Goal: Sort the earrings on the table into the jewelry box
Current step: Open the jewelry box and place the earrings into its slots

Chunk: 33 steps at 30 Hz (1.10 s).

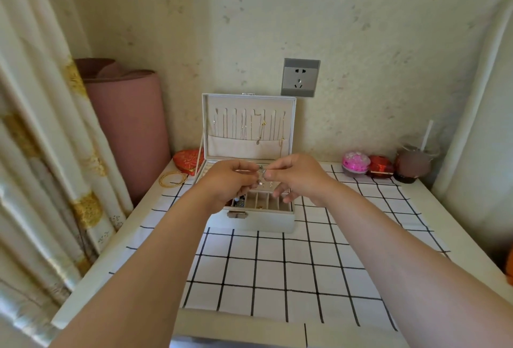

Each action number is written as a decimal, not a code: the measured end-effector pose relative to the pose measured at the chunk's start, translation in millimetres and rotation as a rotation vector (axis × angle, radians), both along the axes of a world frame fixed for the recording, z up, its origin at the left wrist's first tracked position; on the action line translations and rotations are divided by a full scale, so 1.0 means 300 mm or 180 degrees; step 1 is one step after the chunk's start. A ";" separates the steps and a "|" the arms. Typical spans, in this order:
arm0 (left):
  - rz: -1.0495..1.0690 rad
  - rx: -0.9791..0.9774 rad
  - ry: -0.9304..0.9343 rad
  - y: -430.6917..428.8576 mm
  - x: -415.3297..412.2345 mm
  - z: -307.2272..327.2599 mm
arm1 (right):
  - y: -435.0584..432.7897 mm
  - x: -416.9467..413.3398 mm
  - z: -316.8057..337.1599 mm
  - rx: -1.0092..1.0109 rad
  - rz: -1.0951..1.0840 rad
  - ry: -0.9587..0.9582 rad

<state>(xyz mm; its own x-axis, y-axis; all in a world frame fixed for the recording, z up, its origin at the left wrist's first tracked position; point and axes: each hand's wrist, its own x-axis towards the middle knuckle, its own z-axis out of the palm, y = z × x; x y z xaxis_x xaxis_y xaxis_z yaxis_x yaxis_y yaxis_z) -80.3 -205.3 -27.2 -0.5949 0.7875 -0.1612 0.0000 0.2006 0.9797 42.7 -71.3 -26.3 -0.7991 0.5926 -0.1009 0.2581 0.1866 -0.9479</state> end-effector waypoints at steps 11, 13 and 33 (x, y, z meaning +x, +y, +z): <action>-0.0076 -0.0075 0.0671 -0.008 -0.007 0.009 | 0.048 0.025 -0.038 0.1893 0.0950 -0.1123; -0.0098 -0.0079 0.0763 -0.009 0.006 0.010 | 0.048 0.023 -0.035 0.1796 0.0993 -0.1094; -0.0425 -0.1259 0.2771 0.057 0.096 -0.062 | 0.072 0.059 0.001 0.0809 0.0175 -0.0541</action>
